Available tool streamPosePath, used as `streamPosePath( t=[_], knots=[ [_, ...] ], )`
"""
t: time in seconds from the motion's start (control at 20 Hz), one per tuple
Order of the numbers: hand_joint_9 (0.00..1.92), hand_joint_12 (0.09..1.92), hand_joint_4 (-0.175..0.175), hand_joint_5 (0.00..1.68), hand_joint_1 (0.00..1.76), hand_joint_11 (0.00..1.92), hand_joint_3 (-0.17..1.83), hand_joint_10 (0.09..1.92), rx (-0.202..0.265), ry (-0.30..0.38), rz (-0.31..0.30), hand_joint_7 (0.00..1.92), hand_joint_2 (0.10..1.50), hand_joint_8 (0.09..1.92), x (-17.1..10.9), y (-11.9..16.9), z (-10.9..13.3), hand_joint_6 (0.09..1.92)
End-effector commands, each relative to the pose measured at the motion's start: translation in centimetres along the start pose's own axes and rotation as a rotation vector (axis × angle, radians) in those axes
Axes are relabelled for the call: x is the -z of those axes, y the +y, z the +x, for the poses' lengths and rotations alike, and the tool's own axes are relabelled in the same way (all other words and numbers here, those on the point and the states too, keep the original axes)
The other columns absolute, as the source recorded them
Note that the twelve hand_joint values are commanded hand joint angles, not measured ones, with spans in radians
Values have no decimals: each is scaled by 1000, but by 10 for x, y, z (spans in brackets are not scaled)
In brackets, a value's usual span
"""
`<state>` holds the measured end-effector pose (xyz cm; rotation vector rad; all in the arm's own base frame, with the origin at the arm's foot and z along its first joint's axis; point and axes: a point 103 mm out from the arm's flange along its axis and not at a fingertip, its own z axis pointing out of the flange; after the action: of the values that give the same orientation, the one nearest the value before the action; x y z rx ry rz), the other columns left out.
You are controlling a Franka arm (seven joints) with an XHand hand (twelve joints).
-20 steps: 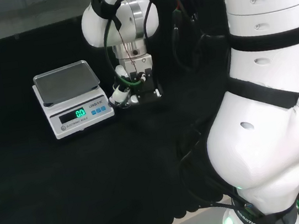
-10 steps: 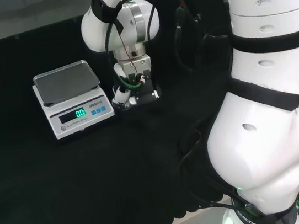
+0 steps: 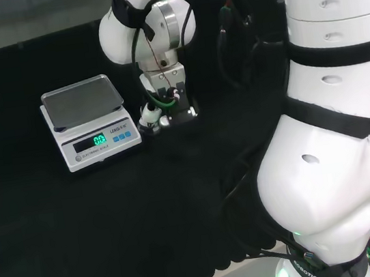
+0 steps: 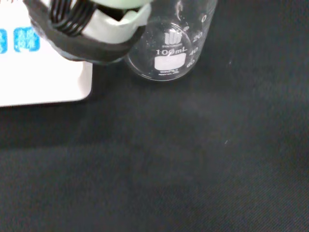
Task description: Pick up the beaker.
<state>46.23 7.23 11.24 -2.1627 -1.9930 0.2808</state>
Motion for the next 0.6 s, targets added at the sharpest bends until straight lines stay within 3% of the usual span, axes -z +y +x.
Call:
streamPosePath(
  t=[0.05, 0.3, 0.6],
  knots=[
    [1511, 449, -175, 999, 1159, 1648, 72, 352, 13, -104, 0, 1106, 1065, 825, 55, -11, -9, 970],
    [1512, 449, -175, 1002, 1159, 1647, 67, 355, 26, -147, -21, 1108, 1067, 825, 96, -24, -10, 968],
    [1512, 448, -175, 1002, 1159, 1644, 62, 357, 42, -188, -14, 1108, 1069, 826, 119, -31, -6, 966]
  ],
)
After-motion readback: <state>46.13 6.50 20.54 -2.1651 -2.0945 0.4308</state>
